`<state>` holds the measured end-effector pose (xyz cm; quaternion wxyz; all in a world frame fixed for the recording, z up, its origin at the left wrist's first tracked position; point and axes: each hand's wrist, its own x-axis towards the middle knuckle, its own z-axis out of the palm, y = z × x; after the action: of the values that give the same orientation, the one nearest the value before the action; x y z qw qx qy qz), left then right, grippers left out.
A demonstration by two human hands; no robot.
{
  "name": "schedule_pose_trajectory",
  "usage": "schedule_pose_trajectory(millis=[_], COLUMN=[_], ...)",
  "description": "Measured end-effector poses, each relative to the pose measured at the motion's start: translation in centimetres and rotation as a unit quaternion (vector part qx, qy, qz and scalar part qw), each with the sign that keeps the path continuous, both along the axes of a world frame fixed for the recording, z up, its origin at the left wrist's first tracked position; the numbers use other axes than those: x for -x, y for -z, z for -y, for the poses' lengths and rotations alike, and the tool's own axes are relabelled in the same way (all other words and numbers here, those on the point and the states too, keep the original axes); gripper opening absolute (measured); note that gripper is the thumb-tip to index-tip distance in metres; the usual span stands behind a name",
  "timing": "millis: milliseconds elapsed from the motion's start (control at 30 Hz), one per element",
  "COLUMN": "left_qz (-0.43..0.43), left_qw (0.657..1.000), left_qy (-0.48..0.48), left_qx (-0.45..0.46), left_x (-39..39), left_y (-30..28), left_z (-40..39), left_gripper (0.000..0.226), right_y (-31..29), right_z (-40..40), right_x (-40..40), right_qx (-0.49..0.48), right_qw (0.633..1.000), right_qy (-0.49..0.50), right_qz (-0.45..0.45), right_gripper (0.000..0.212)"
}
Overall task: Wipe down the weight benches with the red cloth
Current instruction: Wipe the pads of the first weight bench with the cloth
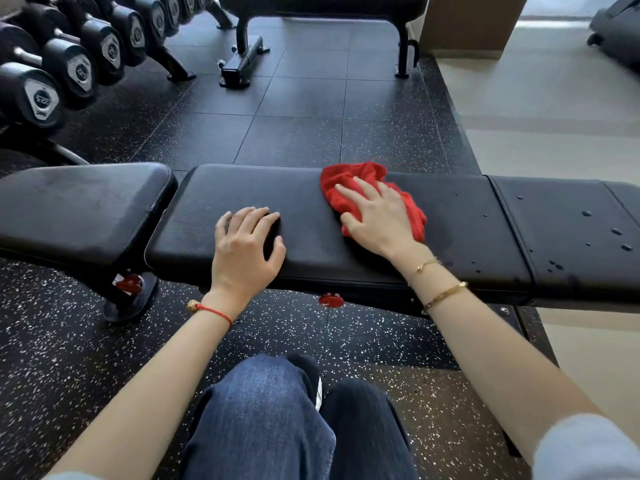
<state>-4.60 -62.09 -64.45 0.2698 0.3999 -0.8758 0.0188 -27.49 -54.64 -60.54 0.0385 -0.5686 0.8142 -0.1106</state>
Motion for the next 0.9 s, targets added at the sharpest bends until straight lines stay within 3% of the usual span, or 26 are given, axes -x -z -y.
schedule_pose_trajectory(millis=[100,200,333,500,633,767,900], left_qz=[-0.001,0.001,0.002,0.004,0.002,0.005,0.009], left_qw=[1.000,1.000,1.000,1.000,1.000,1.000,1.000], left_qy=[-0.001,0.000,0.001,-0.010,-0.010,-0.010,-0.003], left_qx=[-0.001,-0.003,-0.001,-0.005,-0.004,-0.001,0.001], left_x=[0.0,0.0,0.0,0.4,0.3,0.1,0.0], left_y=[-0.1,-0.1,0.0,-0.1,-0.1,0.1,0.3], left_z=[0.0,0.0,0.0,-0.2,-0.2,0.0,0.2], left_gripper=[0.044,0.044,0.045,0.044,0.044,0.044,0.044], right_y=[0.5,0.8,0.9,0.1,-0.1,0.8,1.0], right_z=[-2.9,-6.6,-8.8,-3.9,-1.1,-4.2,-5.4], right_x=[-3.8,-4.0,0.8,4.2,-0.4,-2.3,2.6], right_qx=[0.020,0.044,0.046,-0.002,-0.002,0.023,0.029], right_qw=[0.997,0.996,0.999,0.995,1.000,0.996,0.999], right_qy=[-0.071,-0.081,-0.006,0.097,0.011,-0.086,-0.030], right_qz=[-0.001,0.005,-0.004,0.002,0.001,-0.007,-0.013], right_gripper=[0.055,0.056,0.056,0.054,0.055,0.055,0.055])
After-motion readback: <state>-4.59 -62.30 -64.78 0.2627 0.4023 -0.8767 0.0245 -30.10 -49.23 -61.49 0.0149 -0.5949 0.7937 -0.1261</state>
